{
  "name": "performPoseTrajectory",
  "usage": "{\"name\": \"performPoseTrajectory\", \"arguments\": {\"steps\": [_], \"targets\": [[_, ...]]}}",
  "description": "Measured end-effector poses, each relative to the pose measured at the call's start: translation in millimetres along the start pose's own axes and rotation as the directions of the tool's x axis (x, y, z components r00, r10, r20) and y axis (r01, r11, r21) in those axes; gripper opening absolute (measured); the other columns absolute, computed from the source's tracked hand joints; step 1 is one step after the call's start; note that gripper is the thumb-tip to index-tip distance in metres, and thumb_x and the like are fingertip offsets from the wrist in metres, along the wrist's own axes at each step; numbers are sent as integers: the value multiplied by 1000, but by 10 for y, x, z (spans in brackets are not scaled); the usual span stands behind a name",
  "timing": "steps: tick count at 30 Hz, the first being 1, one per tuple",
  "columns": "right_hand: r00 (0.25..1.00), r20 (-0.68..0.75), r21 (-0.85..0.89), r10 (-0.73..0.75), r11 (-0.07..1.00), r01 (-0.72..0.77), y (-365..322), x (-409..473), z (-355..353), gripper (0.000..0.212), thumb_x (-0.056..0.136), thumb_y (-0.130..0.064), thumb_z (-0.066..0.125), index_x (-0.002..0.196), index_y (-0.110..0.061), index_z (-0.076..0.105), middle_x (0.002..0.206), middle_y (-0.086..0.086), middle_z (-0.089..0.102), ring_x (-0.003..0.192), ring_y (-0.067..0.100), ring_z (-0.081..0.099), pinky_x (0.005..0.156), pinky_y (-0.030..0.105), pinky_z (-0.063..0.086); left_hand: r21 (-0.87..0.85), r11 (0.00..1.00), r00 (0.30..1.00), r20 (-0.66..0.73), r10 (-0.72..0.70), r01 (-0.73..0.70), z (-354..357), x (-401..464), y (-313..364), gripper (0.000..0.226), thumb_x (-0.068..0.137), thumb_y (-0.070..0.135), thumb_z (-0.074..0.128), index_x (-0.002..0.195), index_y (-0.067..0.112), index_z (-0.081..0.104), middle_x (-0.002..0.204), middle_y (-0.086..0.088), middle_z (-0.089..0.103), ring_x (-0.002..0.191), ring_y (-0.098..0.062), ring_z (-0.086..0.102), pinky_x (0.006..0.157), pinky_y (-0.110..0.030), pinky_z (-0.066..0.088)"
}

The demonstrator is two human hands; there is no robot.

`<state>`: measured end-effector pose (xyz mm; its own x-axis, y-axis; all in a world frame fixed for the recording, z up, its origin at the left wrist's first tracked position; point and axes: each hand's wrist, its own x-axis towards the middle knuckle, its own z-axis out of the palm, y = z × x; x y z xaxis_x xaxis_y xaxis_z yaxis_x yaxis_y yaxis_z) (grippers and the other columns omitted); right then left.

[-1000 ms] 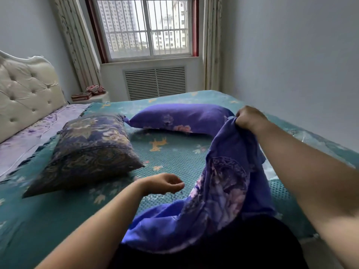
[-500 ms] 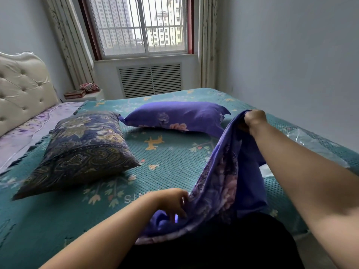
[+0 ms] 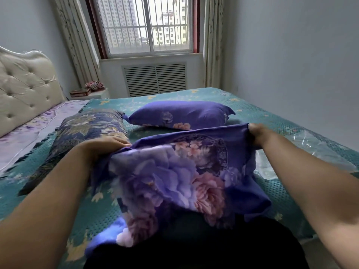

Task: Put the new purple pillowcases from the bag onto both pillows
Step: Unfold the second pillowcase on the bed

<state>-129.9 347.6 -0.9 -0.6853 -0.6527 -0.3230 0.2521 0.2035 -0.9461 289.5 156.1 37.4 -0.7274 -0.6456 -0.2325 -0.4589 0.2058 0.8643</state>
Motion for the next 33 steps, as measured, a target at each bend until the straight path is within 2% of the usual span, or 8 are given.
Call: {"name": "performPoseTrajectory", "arguments": {"steps": [5, 9, 13, 16, 18, 24, 30, 33], "targets": [[972, -206, -142, -115, 986, 86, -5, 135, 472, 19, 81, -4, 53, 91, -10, 68, 86, 9, 71, 79, 27, 65, 72, 33, 57, 402, 895, 946, -317, -63, 194, -97, 339, -113, 29, 78, 23, 74, 98, 13, 57, 107, -14, 65, 90, -22, 60, 79, -30, 47], [938, 11, -54, -348, 936, 348, -142, 91, 1029, 73, 88, 5, 43, 149, -26, 20, 114, 10, 51, 95, 20, 50, 81, 27, 49, 221, 959, 620, -782, 66, 176, -143, 719, -14, 89, 78, 12, 63, 149, 18, 9, 148, -23, 30, 134, -38, 35, 108, -39, 28], [952, 114, -651, -285, 703, 288, 170, 221, 1317, 84, 86, -7, 52, 151, -25, 2, 154, 25, 8, 134, 31, 34, 103, 33, 35, 582, 740, 783, -610, 123, 338, 202, 1074, -224, 105, 76, 26, 65, 150, 25, -10, 158, -9, -12, 146, -30, -5, 118, -43, 2], [979, 155, -883, -136, 425, 199, 637, 168, 1320, 38, 93, -29, 50, 120, -2, 49, 123, 26, 55, 110, 38, 57, 82, 36, 46, 728, 638, 920, -384, 77, 250, 654, 1111, -592, 77, 81, 46, 63, 144, 20, 28, 152, -15, 19, 139, -34, 21, 114, -41, 22], [988, 149, -919, 27, 374, 128, 923, 82, 1286, 52, 96, -48, 41, 98, 2, 55, 88, 24, 63, 88, 39, 65, 76, 41, 51, 763, 612, 977, -197, -86, 208, 898, 1018, -800, 78, 76, 58, 65, 134, 17, 37, 140, -17, 33, 128, -35, 36, 108, -39, 32], [935, 237, -948, 263, 275, 163, 1348, 29, 1125, 54, 74, -67, 63, 75, -13, 59, 80, 5, 63, 69, 21, 58, 67, 29, 45, 942, 332, 913, 87, -399, 56, 1183, 612, -1116, 71, 78, 32, 72, 139, 20, 37, 141, -9, 35, 128, -31, 41, 105, -40, 38], [705, 518, -632, 484, 772, -65, 1429, -148, 1209, 26, 91, -9, 57, 74, -17, 40, 57, -1, 54, 49, 10, 56, 50, 25, 48, 983, 139, 833, -21, -552, 116, 575, 476, -983, 43, 85, 10, 61, 127, 1, 54, 126, -14, 60, 108, -24, 60, 94, -33, 46], [709, 578, -513, 403, 855, -67, 1459, -177, 1329, 32, 86, -15, 68, 105, -20, 42, 92, 2, 61, 74, 13, 62, 61, 27, 55, 916, 379, 812, 121, -572, 131, 432, 535, -887, 37, 83, 24, 70, 114, 5, 62, 105, -11, 65, 86, -16, 56, 82, -31, 49]]}}
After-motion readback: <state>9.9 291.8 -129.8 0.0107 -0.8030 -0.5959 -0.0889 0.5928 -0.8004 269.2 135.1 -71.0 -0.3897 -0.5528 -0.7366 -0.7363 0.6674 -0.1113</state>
